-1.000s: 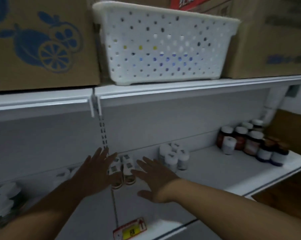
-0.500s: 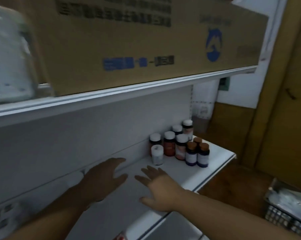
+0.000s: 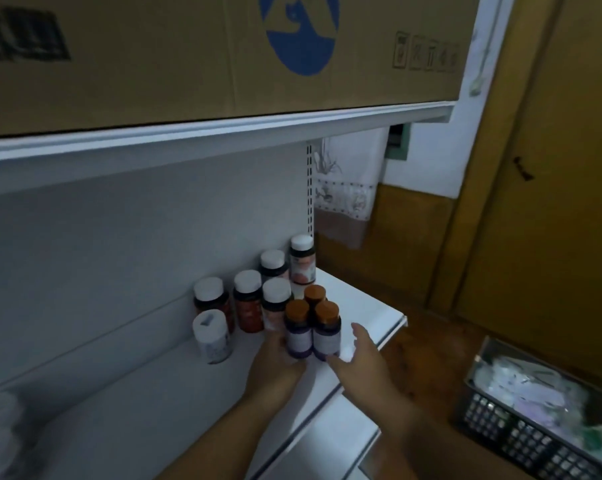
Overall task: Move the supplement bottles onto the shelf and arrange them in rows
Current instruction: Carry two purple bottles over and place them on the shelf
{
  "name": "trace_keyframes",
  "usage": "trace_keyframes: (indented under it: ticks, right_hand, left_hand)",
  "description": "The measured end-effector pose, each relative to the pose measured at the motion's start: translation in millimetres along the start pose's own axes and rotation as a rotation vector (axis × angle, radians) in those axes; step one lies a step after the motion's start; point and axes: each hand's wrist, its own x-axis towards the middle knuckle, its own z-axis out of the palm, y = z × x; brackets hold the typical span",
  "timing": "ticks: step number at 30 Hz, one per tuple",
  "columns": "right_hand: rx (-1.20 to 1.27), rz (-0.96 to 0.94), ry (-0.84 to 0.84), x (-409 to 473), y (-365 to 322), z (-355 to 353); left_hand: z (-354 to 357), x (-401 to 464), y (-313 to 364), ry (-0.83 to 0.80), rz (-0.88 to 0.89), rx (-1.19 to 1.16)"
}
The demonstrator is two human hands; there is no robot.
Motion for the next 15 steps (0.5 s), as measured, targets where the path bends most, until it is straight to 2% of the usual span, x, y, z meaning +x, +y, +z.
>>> trace_keyframes:
  ticks: [3,5,11,15]
  right_hand:
    - [0.005,-0.043,-0.052,17,-3,3]
    - [-0.025,-0.081,-0.042,23,-2,7]
    - [0.138,-0.102,-0.108,11,2,3]
    - [0.354,-0.005,-0.292,0,-1,-6]
  left_hand:
    - [15,15,0,0.141,-0.047,-0.056]
    - [19,22,-1,0.181,-0.019,-0.065]
    - [14,20,-7,0.107,0.002,-0.179]
    - [-5,0,-10,0.057,-0.06,-0.314]
